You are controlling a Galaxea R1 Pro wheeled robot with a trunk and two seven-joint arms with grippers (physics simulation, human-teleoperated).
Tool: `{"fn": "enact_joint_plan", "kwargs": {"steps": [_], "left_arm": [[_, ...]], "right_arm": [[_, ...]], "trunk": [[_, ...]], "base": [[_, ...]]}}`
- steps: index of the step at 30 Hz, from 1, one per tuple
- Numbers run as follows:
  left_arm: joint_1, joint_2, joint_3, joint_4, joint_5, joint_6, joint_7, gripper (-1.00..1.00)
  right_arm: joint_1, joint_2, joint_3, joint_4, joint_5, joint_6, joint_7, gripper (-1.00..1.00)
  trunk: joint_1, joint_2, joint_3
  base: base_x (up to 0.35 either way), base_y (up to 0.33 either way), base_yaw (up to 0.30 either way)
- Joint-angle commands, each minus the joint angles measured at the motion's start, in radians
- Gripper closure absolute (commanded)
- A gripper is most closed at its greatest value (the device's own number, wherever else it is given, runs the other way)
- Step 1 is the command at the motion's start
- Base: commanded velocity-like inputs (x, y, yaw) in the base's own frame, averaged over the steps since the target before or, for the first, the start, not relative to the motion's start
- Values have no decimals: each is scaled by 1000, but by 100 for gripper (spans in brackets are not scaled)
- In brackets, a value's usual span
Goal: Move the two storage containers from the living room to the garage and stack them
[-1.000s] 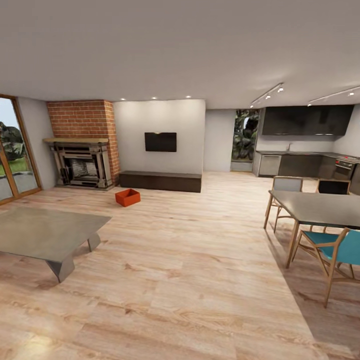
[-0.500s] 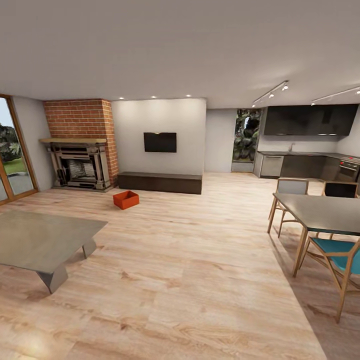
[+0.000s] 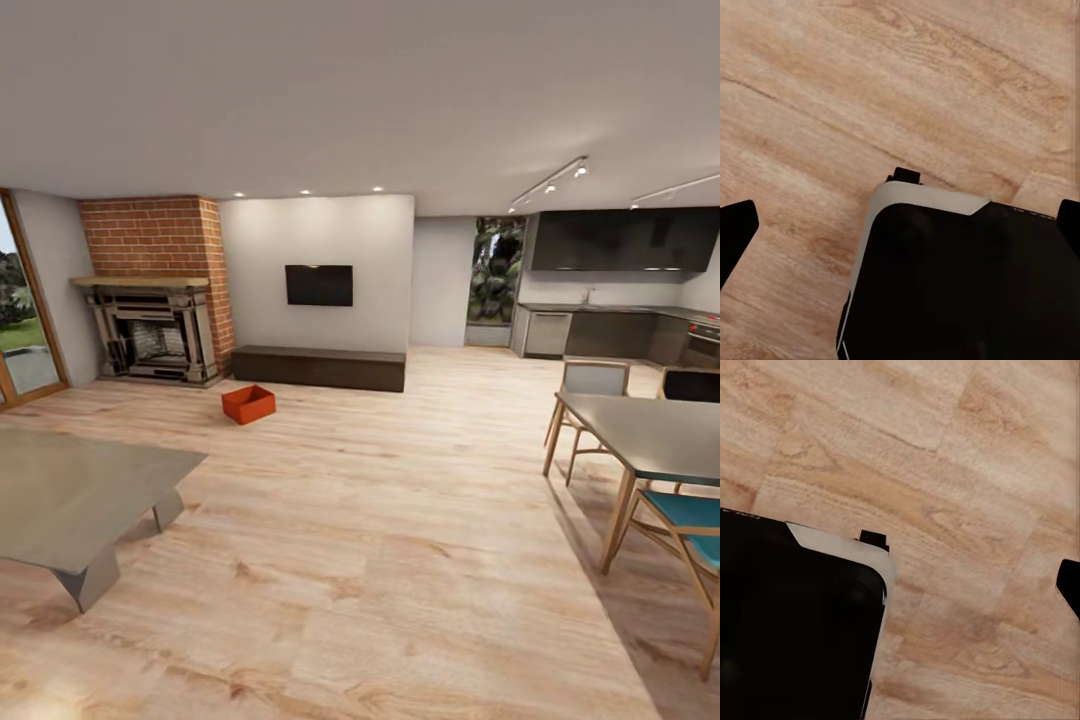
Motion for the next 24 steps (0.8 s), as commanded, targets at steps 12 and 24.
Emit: {"fn": "enact_joint_plan", "kwargs": {"steps": [12,24], "left_arm": [[-1,0,-8,1,8,2,1,-100],[0,0,-8,1,8,2,2,-100]], "right_arm": [[-1,0,-2,3,6,-7,-3,-100],[-1,0,-5,3,-3,-10,-4,-100]], "trunk": [[1,-1,0],[1,-1,0]], "base": [[322,0,0],[322,0,0]]}}
